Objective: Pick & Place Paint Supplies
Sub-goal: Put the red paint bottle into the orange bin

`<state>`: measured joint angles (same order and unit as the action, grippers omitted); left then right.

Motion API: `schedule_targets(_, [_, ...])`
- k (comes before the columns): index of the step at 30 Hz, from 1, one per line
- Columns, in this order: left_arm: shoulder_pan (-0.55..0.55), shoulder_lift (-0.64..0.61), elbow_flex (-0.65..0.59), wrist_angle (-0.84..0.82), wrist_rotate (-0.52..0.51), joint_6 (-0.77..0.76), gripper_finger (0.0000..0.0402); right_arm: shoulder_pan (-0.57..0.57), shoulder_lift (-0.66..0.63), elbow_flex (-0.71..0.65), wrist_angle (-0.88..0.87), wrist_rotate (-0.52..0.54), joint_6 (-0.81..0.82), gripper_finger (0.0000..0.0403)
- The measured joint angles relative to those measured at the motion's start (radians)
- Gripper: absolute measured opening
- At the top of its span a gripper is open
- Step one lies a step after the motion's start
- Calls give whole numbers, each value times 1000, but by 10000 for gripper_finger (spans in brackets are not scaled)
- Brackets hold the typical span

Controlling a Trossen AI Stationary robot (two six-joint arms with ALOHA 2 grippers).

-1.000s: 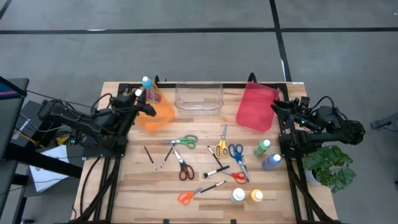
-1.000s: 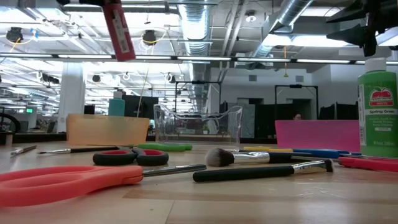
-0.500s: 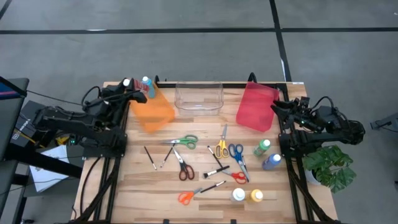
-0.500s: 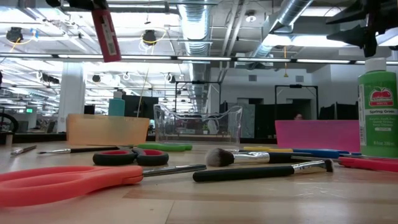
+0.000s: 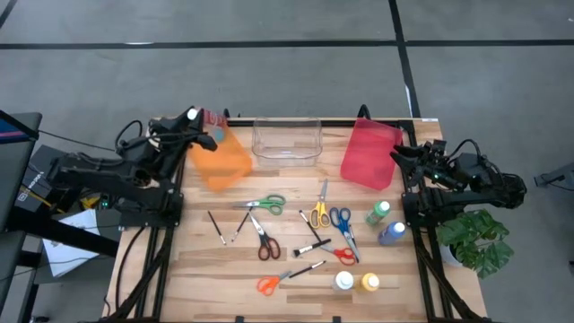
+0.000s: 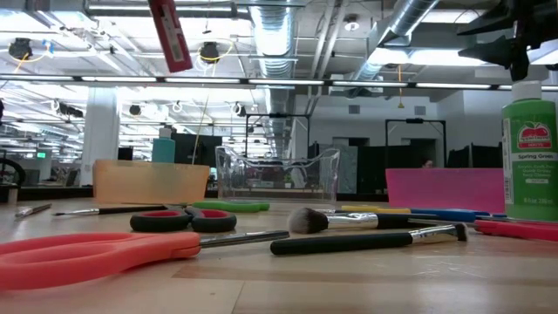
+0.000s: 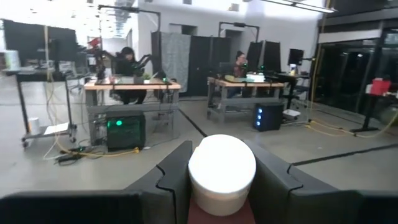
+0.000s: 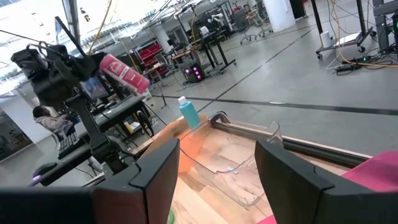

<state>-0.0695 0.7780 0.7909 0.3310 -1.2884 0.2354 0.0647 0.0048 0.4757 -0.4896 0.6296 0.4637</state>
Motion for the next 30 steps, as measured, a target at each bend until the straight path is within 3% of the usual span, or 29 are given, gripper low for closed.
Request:
schedule_targets(6, [89,49,128,-199,151,-61,112,0,0,0,0,0,0,210])
schedule_targets(12, [271,103,243,-626,407,-369,112,0,0,0,-1,0,0,210])
schedule_targets(15, [379,114,242,-729,511,-469,113,0,0,0,-3,0,0,210])
schedule_targets(25, [532,45,35,-776,530,-536,113,-1,0,0,-4,0,0,210])
schedule_targets(30, [591,-16,-101,-693,508,-540,113,-1,0,0,-4,0,0,210])
